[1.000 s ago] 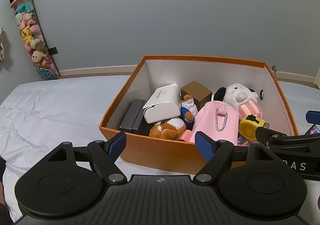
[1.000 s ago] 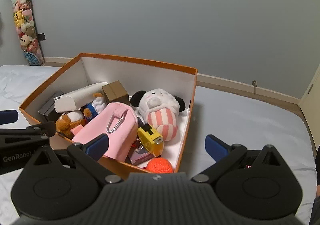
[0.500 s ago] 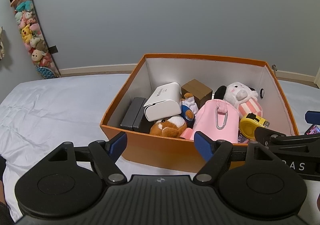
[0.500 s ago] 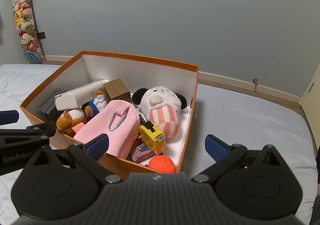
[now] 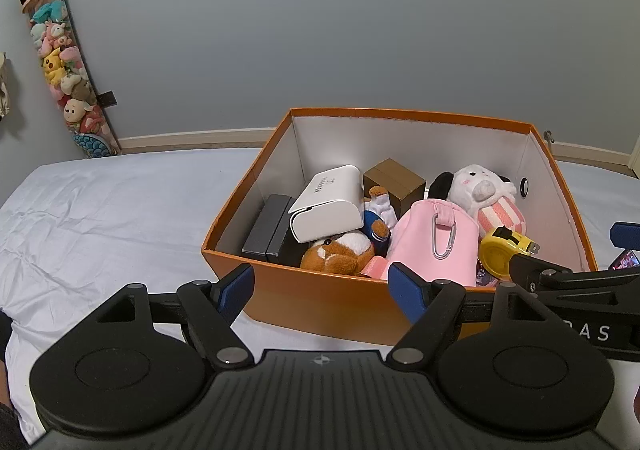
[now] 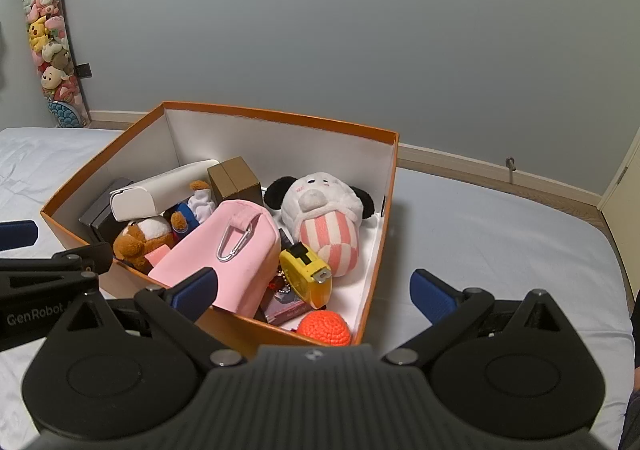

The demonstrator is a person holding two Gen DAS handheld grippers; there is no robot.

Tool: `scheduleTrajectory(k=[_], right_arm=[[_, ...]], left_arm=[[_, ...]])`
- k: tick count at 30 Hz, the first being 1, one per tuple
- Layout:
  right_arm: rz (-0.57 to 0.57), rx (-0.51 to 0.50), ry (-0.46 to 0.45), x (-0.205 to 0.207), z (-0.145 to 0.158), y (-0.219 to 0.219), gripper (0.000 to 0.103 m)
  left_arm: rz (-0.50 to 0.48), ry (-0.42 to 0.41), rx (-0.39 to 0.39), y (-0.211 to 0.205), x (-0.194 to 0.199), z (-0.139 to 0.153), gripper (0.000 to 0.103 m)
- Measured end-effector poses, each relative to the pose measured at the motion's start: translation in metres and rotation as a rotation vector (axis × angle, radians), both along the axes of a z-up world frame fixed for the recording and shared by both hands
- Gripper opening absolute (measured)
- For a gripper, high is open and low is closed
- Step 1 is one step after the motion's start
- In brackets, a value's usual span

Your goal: Organize objects

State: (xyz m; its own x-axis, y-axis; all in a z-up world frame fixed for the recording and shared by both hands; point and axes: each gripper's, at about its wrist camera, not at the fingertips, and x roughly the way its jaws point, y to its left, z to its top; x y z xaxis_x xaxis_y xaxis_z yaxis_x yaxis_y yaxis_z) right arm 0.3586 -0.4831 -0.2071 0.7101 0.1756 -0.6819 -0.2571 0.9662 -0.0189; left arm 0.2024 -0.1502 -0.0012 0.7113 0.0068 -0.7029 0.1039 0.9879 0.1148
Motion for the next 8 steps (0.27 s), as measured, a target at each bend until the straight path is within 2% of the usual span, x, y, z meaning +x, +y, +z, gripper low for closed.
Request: scheduleTrajectory(k=[8], right_arm=[[0.0, -0.001, 0.0, 0.0, 0.0, 0.0, 0.102]], left_arm=[[-0.003, 0.0, 0.0, 0.0003, 0.0005, 0.0016, 0.089]])
